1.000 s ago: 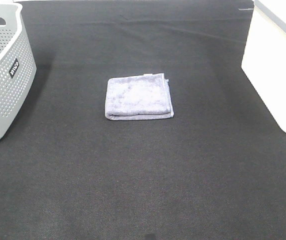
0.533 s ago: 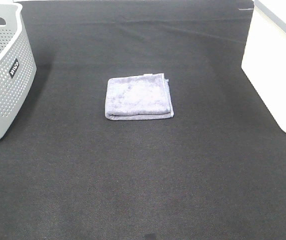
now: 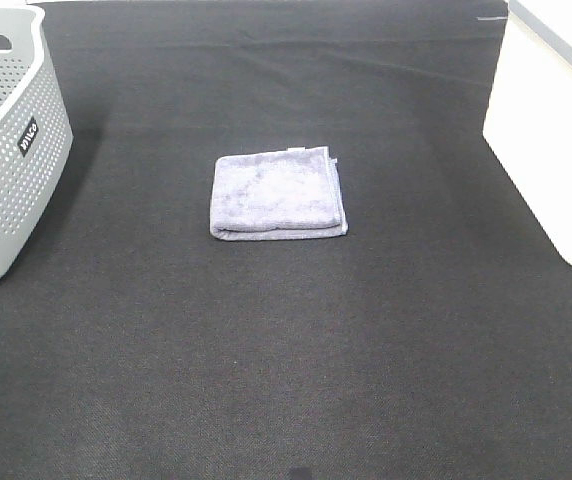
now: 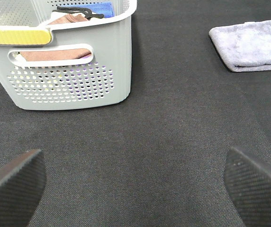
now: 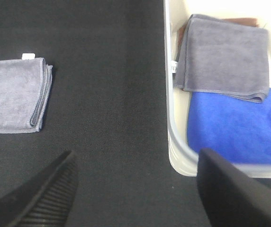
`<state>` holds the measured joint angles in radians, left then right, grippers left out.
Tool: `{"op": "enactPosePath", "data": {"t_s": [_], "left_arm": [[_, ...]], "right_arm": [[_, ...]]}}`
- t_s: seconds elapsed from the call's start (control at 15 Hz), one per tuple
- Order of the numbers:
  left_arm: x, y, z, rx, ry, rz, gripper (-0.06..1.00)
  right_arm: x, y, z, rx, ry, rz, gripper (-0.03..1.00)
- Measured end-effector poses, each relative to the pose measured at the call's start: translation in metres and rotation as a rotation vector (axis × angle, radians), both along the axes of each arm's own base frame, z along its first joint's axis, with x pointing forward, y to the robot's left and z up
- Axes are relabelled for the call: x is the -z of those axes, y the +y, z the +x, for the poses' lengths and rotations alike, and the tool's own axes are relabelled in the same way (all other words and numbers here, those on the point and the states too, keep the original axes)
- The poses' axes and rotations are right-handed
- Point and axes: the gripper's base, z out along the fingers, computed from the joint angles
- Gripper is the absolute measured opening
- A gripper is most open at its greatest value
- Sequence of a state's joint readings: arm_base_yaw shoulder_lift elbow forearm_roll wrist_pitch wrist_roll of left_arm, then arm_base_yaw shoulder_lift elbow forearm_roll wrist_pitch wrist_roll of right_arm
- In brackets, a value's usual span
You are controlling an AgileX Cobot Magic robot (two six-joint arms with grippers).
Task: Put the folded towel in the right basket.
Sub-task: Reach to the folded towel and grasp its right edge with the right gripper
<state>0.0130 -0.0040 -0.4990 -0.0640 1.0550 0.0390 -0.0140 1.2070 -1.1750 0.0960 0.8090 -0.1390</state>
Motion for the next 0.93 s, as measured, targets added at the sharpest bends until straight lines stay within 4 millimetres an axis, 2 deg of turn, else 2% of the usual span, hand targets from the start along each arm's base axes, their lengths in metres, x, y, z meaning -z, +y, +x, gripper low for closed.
{"op": "enactPosePath", "data": {"t_s": [0.2,0.27,0.4,0.53,0.73,0.8,0.87,0.93], "left_arm": [[0.000,0.000,0.000,0.000,0.000,0.000,0.97],[0.000,0.000,0.000,0.000,0.000,0.000,0.97],[0.000,0.000,0.000,0.000,0.000,0.000,0.97],[0.000,0.000,0.000,0.000,0.000,0.000,0.97],[0.000,0.000,0.000,0.000,0.000,0.000,0.97],[0.000,0.000,0.000,0.000,0.000,0.000,0.97],[0.000,0.000,0.000,0.000,0.000,0.000,0.97],[0.000,0.000,0.000,0.000,0.000,0.000,0.97]], "right_arm": [[0.001,0.003,0.056,-0.019,0.088,0.041,0.67],[0.003,0.006,0.080,-0.042,0.118,0.065,0.67],[0.011,0.015,0.107,-0.088,0.163,0.092,0.67],[0.021,0.040,0.127,-0.171,0.184,0.075,0.67],[0.044,0.096,0.150,-0.305,0.226,0.058,0.67],[0.044,0.096,0.150,-0.305,0.226,0.058,0.67],[0.054,0.115,0.158,-0.346,0.241,0.057,0.67],[0.063,0.124,0.166,-0.360,0.257,0.074,0.67]]}}
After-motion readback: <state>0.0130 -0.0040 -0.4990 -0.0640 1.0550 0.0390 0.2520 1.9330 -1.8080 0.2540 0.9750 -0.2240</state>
